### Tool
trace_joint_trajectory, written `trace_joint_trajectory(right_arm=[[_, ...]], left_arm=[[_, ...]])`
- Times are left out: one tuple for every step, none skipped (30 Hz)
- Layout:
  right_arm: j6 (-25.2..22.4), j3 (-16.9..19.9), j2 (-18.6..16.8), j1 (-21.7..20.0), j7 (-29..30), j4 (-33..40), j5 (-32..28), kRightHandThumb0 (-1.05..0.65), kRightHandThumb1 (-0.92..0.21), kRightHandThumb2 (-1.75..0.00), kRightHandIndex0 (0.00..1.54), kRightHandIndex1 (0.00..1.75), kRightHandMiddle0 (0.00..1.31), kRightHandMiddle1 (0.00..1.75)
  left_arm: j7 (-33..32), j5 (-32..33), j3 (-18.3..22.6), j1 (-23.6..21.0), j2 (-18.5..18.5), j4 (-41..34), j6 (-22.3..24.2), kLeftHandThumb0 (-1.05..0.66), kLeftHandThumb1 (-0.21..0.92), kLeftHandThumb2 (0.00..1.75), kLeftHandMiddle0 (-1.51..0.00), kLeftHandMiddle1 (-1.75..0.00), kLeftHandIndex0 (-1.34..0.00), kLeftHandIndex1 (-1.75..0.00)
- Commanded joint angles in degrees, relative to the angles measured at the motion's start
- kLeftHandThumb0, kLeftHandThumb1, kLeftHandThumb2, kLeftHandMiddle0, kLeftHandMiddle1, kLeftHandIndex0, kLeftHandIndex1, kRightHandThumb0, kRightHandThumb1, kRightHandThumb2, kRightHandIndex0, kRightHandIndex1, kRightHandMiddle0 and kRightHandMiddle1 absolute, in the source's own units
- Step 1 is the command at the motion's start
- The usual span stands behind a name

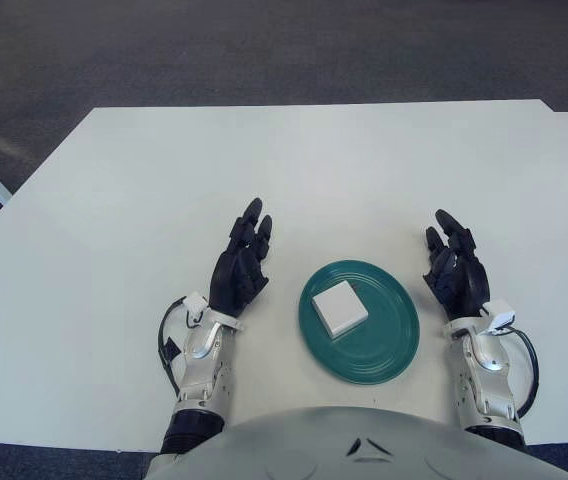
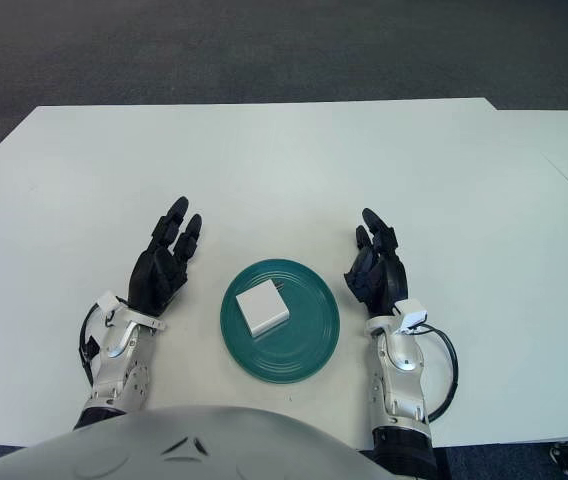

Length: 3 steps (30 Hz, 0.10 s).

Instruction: Put the charger into the plate.

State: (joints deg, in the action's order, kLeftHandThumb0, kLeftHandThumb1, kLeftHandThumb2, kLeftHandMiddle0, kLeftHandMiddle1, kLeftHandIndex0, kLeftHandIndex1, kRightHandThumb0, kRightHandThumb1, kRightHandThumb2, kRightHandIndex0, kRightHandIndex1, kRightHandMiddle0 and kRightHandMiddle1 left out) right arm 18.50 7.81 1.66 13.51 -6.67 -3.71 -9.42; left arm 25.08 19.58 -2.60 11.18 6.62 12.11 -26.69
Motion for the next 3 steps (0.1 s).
trace_joint_trajectory(right_arm=[[-3.85, -0.41, 0.19, 2.95, 0.30, -0.95, 0.80, -0.90, -0.92, -0.93, 0.10, 0.00, 0.00, 0.45], [-3.89, -0.42, 0.23, 3.06, 0.29, -0.77, 0.79, -0.90, -0.92, -0.93, 0.10, 0.00, 0.00, 0.45], [-3.95, -0.46, 0.26, 3.14, 0.36, -0.63, 0.87, -0.90, -0.92, -0.93, 0.10, 0.00, 0.00, 0.45]], left_arm=[[-0.82, 3.38, -0.07, 11.68, 3.78, 4.54, 3.98, -1.03, 0.92, 0.93, -0.15, 0.00, 0.00, -0.24], [-0.91, 3.57, -0.19, 11.94, 3.79, 3.91, 4.47, -1.02, 0.92, 0.93, -0.15, -0.01, 0.00, -0.25], [-1.11, 3.63, -0.34, 12.21, 3.70, 2.96, 5.00, -1.02, 0.92, 0.93, -0.15, -0.01, 0.00, -0.25]])
